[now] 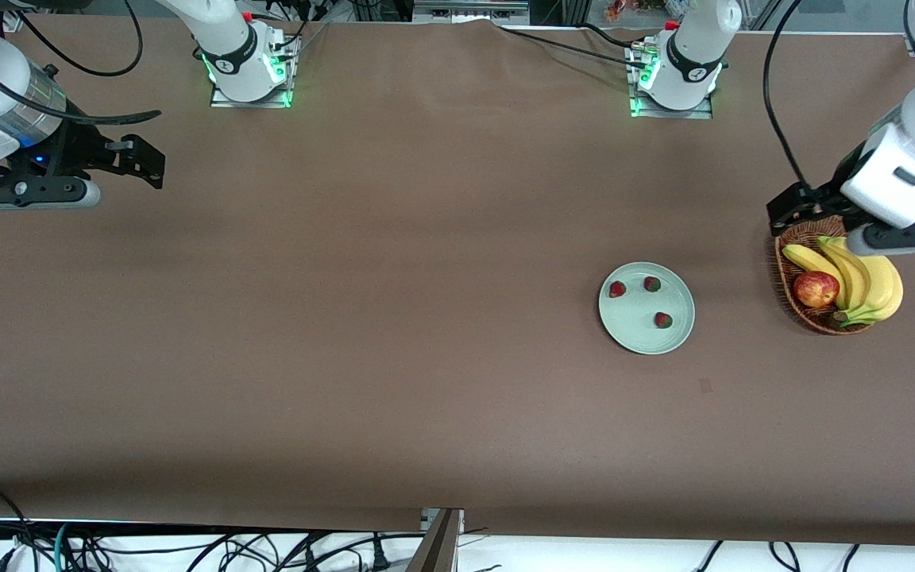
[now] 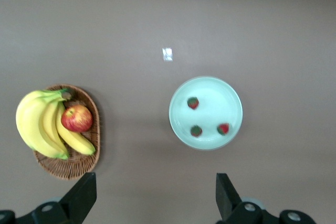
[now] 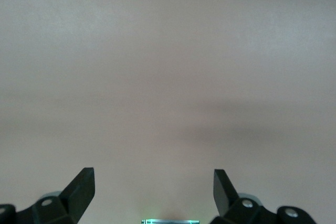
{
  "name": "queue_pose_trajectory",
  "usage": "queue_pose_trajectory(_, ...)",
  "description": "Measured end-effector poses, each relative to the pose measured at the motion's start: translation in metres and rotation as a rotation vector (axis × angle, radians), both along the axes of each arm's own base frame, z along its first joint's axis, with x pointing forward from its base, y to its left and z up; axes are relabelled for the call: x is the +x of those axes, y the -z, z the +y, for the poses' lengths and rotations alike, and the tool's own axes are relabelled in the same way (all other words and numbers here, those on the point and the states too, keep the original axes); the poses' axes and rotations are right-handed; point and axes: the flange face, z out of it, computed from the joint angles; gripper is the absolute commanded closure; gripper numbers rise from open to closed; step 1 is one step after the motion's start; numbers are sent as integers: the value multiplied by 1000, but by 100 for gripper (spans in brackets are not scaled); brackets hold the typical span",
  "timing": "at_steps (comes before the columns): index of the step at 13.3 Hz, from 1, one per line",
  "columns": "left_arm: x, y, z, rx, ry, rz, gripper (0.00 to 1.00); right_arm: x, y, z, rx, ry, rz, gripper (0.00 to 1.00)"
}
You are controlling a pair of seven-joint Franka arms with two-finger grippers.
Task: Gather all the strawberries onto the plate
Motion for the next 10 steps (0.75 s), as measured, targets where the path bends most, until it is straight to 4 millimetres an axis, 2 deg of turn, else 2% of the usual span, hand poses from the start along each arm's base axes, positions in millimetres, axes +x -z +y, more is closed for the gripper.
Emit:
queue_pose_trajectory(2,-25,6,13,2,-21,-20,0,0,0,0,0,0,0,0)
queue_pose_trajectory(4,-32,8,10,2,-15,-26,0,0,0,-1,0,1,0,0)
queue_pose_trajectory(7,-26,2,7,0,-5,-7,0,2,0,-7,0,13,0,0)
queue_pose_trajectory(10,-6,5,10,-2,-1,11,0,2,1,-8,0,13,1,0)
